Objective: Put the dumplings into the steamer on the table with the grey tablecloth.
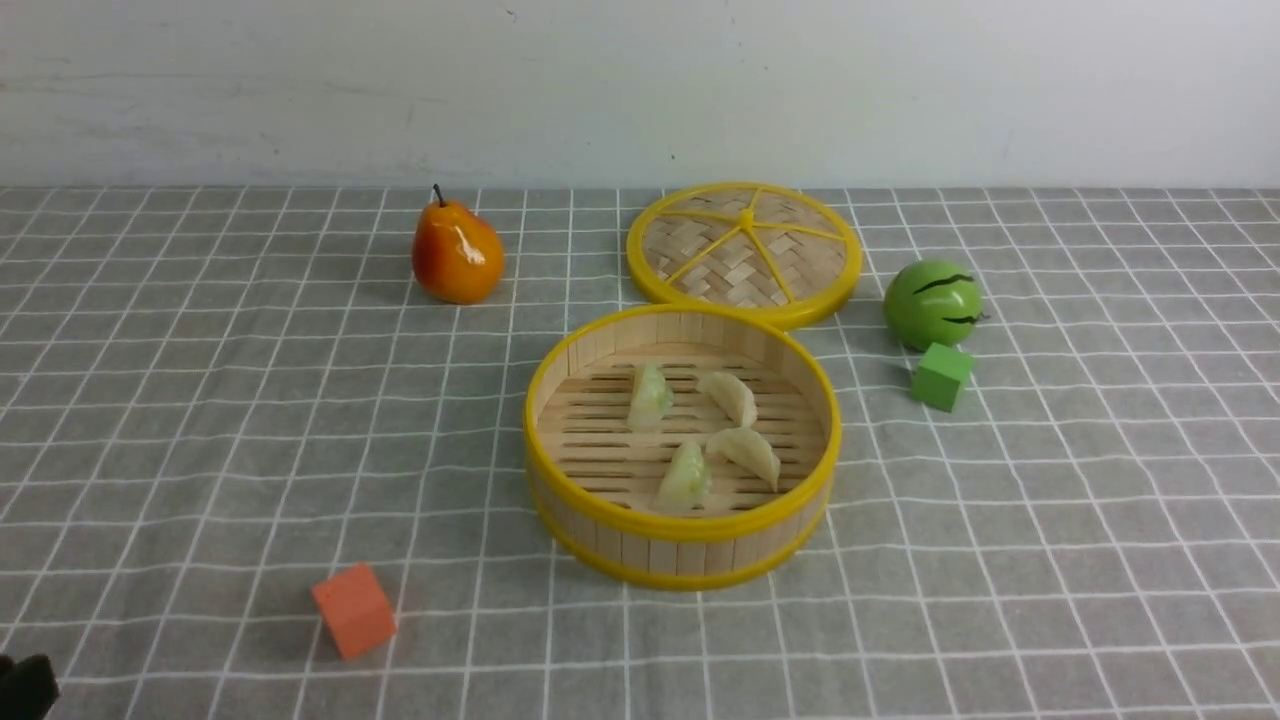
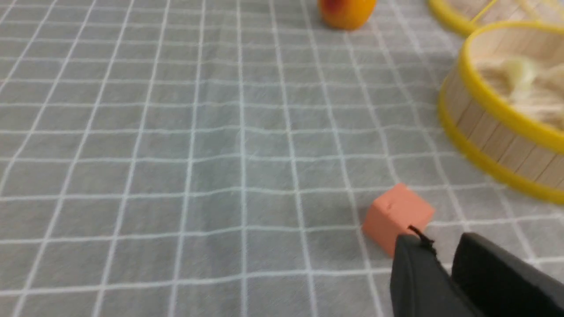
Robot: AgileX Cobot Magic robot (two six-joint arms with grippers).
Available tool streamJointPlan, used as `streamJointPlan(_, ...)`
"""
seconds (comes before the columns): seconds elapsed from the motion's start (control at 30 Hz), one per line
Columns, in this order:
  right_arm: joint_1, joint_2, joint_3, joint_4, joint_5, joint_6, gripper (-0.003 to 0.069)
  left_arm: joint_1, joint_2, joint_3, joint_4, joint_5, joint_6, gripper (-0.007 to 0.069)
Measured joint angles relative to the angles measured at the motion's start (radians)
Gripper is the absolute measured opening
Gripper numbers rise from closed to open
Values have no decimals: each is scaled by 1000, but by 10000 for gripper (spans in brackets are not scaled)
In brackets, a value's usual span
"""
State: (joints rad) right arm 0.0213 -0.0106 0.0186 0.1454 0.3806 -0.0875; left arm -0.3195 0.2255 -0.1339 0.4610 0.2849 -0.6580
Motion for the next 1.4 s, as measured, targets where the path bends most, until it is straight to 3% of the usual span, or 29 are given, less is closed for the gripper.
streamJointPlan(0.1,0,0,0,0,0,0,55,105,-45,105,-67,-237,20,-14)
streamJointPlan(0.23,0,-1,0,0,0,0,59,229,-124,157,-112,-341,59,-15)
streamJointPlan(0.33,0,-1,0,0,0,0,62,298,-222,157,-202,-234,115,-15)
streamJointPlan(0.47,0,-1,0,0,0,0,62,303,-236,161,-345,23,253,-15)
streamJointPlan(0.57,0,-1,0,0,0,0,66,290,-236,165,-386,104,363,-15)
streamJointPlan(1.4,0,-1,0,0,0,0,97,311,-236,165,-424,110,414,-15)
